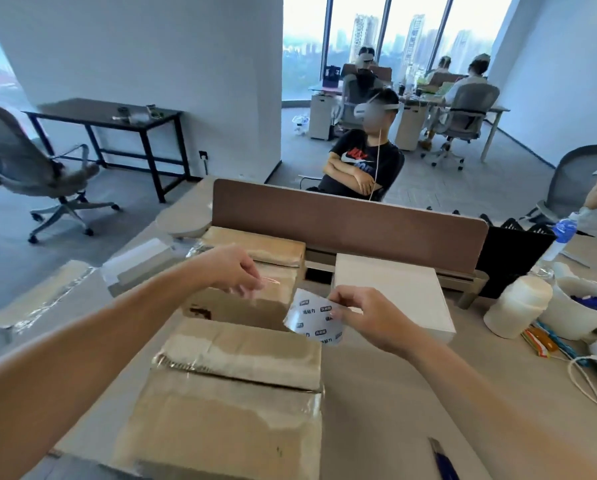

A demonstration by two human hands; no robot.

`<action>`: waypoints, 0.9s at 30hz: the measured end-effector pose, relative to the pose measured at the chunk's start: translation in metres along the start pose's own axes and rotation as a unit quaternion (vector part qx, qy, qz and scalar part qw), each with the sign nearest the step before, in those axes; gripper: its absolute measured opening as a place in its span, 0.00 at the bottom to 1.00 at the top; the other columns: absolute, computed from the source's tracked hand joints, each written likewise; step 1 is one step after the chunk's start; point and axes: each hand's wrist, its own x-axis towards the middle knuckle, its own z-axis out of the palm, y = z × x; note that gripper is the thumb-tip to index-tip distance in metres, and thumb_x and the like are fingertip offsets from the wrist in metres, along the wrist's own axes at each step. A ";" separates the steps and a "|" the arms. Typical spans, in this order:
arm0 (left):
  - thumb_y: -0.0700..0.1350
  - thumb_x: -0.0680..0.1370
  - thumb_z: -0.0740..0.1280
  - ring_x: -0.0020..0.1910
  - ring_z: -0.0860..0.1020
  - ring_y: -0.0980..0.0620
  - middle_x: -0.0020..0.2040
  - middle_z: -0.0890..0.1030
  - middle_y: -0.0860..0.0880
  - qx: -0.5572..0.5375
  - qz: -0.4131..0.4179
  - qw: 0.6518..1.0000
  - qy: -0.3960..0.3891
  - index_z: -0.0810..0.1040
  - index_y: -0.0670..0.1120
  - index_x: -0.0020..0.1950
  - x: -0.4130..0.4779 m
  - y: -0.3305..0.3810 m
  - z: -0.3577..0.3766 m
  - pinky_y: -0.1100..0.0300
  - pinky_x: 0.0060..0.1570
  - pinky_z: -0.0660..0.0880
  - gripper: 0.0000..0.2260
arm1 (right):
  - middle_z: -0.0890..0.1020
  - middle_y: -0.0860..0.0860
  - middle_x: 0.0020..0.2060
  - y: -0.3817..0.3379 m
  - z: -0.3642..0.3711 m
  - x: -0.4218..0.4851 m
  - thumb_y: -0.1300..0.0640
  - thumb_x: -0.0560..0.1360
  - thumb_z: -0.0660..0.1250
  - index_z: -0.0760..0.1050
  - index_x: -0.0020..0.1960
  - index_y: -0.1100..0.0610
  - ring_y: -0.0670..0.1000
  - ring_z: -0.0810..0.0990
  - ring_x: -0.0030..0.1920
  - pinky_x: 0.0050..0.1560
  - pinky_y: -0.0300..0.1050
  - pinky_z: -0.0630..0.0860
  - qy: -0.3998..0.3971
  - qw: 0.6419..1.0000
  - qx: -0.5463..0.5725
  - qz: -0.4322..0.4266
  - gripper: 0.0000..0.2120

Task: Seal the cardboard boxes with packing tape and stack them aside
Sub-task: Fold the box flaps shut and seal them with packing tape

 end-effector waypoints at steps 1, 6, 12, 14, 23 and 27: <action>0.48 0.76 0.73 0.40 0.83 0.57 0.40 0.85 0.52 -0.002 -0.007 1.000 -0.001 0.83 0.50 0.43 -0.008 -0.019 -0.008 0.57 0.49 0.80 0.04 | 0.82 0.48 0.42 -0.010 0.013 0.007 0.58 0.78 0.64 0.77 0.44 0.52 0.51 0.81 0.46 0.49 0.49 0.76 -0.010 1.000 0.024 -0.006 0.05; 0.47 0.74 0.75 0.36 0.80 0.58 0.37 0.85 0.53 -0.047 -0.055 0.996 -0.044 0.84 0.51 0.42 -0.039 -0.107 -0.033 0.64 0.39 0.77 0.03 | 0.80 0.48 0.40 -0.040 0.082 0.038 0.55 0.75 0.62 0.77 0.44 0.53 0.48 0.78 0.45 0.50 0.49 0.74 -0.041 0.991 0.127 -0.022 0.05; 0.44 0.74 0.76 0.34 0.79 0.57 0.37 0.85 0.50 -0.106 -0.078 0.989 -0.068 0.86 0.46 0.46 -0.055 -0.176 -0.021 0.63 0.39 0.78 0.03 | 0.78 0.48 0.38 -0.039 0.150 0.053 0.56 0.73 0.62 0.76 0.44 0.56 0.47 0.75 0.44 0.52 0.48 0.70 -0.069 0.985 0.159 0.014 0.06; 0.44 0.73 0.76 0.34 0.80 0.57 0.38 0.86 0.50 -0.114 -0.087 0.988 -0.063 0.85 0.44 0.47 -0.056 -0.190 -0.009 0.63 0.39 0.78 0.06 | 0.78 0.47 0.38 -0.035 0.161 0.054 0.56 0.72 0.62 0.76 0.42 0.54 0.47 0.75 0.43 0.51 0.48 0.69 -0.074 0.983 0.163 0.027 0.05; 0.42 0.78 0.70 0.35 0.81 0.54 0.40 0.86 0.48 -0.267 -0.171 0.948 -0.016 0.83 0.42 0.49 -0.062 -0.224 0.033 0.58 0.42 0.81 0.04 | 0.78 0.49 0.40 -0.030 0.185 0.060 0.54 0.74 0.58 0.74 0.47 0.54 0.49 0.74 0.42 0.48 0.49 0.71 -0.064 0.992 0.105 0.026 0.07; 0.41 0.77 0.72 0.35 0.82 0.51 0.38 0.86 0.46 -0.319 -0.190 0.928 0.038 0.83 0.40 0.47 -0.064 -0.234 0.046 0.57 0.41 0.81 0.04 | 0.75 0.47 0.51 -0.027 0.197 0.061 0.43 0.74 0.67 0.61 0.60 0.41 0.48 0.78 0.48 0.49 0.49 0.78 -0.090 0.995 0.034 -0.001 0.19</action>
